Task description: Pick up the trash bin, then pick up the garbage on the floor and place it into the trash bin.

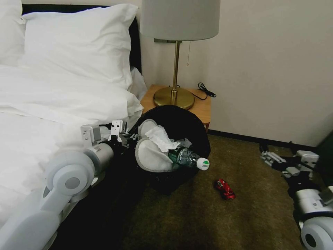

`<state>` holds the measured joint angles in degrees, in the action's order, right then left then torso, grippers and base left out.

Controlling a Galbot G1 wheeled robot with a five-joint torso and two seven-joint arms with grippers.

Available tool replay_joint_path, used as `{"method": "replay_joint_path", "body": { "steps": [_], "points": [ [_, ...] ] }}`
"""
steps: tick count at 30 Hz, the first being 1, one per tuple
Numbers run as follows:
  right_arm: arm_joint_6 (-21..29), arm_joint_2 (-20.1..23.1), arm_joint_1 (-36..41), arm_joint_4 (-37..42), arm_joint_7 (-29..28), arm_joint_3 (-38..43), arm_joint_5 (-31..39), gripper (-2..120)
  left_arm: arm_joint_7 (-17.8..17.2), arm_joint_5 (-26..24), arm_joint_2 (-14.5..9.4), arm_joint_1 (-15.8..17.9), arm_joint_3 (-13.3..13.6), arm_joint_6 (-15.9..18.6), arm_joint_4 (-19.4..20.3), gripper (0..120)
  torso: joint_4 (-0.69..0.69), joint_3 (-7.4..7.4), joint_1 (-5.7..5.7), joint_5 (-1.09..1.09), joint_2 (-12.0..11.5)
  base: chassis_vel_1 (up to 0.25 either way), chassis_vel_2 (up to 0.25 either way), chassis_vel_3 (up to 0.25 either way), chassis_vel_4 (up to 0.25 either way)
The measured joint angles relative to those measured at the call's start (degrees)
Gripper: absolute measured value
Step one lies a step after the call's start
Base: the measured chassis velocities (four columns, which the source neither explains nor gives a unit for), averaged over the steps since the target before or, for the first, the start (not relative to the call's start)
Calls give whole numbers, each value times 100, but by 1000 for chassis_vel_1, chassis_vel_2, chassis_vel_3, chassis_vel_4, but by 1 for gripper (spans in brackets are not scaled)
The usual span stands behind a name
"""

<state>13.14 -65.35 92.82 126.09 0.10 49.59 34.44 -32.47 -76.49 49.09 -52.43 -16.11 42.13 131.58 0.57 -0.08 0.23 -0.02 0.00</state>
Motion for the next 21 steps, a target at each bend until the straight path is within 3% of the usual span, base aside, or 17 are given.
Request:
{"method": "replay_joint_path", "body": {
  "steps": [4,11,21],
  "points": [
    [281,387,-294,-825,471,-339,114,100,-31,-50,-47,6,-13,0,63,1,-1,0,0,0,0,0,0,0,0],
    [283,582,-828,-1912,849,-873,63,100,-38,-65,-98,22,-33,0,88,1,-1,0,0,1,0,0,0,0,0],
    [345,916,-1512,-3670,1947,-1151,-313,100,80,-90,-83,135,50,0,22,1,-1,0,-1,4,0,0,0,0,0]
  ]
}}
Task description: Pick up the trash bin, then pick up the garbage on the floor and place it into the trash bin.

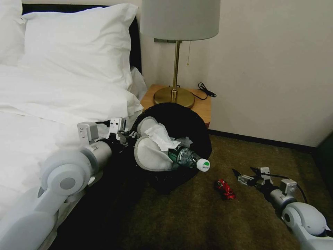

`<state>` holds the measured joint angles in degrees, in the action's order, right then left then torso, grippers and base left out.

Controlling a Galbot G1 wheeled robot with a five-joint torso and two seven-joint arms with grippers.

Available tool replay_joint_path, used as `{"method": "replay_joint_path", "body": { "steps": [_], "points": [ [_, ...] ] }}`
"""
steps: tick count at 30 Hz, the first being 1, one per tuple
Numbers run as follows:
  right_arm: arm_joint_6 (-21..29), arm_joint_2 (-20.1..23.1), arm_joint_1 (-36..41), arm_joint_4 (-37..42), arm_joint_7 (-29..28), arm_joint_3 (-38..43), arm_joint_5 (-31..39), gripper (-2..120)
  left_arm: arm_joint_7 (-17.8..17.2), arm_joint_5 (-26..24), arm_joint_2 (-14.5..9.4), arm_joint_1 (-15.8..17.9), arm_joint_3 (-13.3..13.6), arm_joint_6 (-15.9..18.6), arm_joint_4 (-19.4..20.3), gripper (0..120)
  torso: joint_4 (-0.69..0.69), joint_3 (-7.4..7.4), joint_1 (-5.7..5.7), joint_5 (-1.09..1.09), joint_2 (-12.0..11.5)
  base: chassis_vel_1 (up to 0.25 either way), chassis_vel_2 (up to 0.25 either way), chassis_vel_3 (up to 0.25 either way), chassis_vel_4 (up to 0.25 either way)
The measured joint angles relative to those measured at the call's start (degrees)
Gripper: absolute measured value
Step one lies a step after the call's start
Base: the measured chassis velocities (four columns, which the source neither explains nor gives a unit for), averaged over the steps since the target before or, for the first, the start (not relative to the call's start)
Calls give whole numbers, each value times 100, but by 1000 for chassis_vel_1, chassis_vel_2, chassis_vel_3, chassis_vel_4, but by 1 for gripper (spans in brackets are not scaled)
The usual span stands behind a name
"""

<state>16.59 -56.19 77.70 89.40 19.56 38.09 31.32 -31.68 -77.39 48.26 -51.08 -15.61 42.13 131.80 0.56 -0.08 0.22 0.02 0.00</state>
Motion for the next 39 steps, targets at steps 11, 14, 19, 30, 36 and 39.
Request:
{"method": "replay_joint_path", "body": {
  "steps": [11,14,19,30,36,39],
  "points": [
    [-179,-314,-749,-1453,506,-180,-602,100,103,22,18,16,100,0,-31,1,0,0,0,-2,0,0,0,0,0],
    [-402,-551,-1084,-1988,673,-349,-879,100,108,34,28,-5,109,0,-32,1,2,0,0,-1,0,0,0,0,0],
    [-524,-745,-1290,-2232,758,-508,-1024,100,111,48,49,-11,117,0,-37,1,1,0,0,-1,0,0,0,0,0],
    [-579,-1245,-1682,-2851,674,-741,-1438,100,125,51,58,9,111,0,-41,1,0,0,0,-3,0,0,0,0,0],
    [-788,-1416,-1876,-3392,557,-610,-1815,100,141,50,47,9,93,0,-37,1,0,0,0,-3,0,0,0,0,0],
    [-813,-1345,-1852,-3398,551,-582,-1808,100,150,51,67,16,100,0,-49,1,0,1,0,-2,0,0,0,0,0]
  ]
}}
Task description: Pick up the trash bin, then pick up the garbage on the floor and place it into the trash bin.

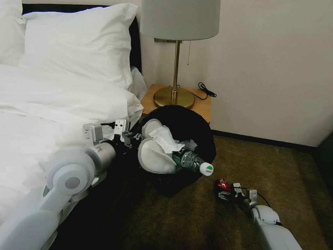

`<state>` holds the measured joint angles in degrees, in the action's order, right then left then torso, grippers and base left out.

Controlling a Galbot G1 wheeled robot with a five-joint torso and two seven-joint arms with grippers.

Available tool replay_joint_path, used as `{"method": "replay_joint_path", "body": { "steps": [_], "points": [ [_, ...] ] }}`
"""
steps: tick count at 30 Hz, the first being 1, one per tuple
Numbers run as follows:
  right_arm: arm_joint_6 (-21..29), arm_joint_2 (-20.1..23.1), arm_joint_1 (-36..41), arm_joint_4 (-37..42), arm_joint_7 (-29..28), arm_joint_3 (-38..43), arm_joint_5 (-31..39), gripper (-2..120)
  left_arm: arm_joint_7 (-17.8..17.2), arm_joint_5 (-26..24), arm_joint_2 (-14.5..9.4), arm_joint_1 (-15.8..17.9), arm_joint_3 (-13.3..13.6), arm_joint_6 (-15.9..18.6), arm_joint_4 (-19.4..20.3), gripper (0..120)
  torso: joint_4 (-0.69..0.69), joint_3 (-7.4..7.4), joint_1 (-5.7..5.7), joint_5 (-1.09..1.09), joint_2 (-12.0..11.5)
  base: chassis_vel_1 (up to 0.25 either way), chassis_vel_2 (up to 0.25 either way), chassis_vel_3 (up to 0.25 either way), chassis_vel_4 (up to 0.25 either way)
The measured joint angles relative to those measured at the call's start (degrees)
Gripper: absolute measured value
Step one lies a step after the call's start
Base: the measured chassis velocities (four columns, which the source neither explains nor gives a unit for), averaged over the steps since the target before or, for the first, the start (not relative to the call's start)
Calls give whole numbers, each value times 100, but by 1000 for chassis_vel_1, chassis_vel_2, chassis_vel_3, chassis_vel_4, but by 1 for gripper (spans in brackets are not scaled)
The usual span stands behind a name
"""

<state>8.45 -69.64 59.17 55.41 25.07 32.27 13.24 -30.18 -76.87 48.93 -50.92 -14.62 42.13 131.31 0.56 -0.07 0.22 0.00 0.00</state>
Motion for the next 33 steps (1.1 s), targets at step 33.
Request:
{"method": "replay_joint_path", "body": {
  "steps": [33],
  "points": [
    [-255,-287,-254,-636,-82,76,-296,101,16,-2,-43,5,-4,0,20,1,0,0,0,-1,0,0,0,0,0]
  ]
}}
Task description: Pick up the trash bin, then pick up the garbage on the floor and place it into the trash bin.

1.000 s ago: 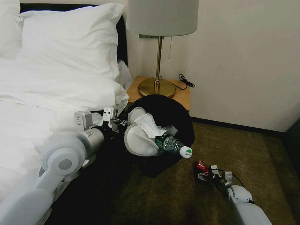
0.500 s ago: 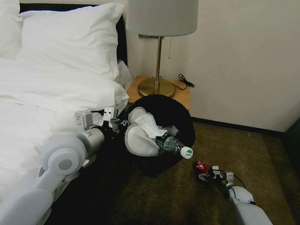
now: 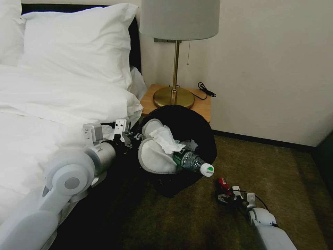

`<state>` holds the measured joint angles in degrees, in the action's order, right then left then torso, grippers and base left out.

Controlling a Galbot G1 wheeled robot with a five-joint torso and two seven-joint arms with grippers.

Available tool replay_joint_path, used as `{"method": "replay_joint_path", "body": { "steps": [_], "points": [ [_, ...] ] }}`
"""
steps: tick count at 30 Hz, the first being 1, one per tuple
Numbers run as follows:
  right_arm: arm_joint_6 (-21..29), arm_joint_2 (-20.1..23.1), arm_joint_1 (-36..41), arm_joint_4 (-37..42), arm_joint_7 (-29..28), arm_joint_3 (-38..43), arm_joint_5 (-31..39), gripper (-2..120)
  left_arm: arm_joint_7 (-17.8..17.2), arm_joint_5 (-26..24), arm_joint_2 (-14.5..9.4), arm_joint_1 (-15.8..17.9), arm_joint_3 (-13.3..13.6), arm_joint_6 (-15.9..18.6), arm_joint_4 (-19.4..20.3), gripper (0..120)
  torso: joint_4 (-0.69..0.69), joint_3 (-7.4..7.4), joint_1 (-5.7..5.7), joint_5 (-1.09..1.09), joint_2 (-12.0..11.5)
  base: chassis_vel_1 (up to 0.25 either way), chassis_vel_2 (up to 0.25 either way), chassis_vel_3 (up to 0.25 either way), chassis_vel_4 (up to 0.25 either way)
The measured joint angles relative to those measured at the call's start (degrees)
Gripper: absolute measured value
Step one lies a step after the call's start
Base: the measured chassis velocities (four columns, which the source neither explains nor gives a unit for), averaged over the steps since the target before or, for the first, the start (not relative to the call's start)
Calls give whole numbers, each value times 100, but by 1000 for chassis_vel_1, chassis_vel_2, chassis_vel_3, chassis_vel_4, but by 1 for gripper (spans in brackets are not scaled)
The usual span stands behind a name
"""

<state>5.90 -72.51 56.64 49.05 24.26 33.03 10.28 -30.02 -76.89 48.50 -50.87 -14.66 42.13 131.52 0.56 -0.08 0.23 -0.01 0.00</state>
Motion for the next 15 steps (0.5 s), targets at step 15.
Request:
{"method": "replay_joint_path", "body": {
  "steps": [15],
  "points": [
    [-64,-66,-3,-48,-155,17,-17,72,16,13,28,3,-6,0,-23,1,4,1,0,-3,1,0,0,0,0]
  ]
}}
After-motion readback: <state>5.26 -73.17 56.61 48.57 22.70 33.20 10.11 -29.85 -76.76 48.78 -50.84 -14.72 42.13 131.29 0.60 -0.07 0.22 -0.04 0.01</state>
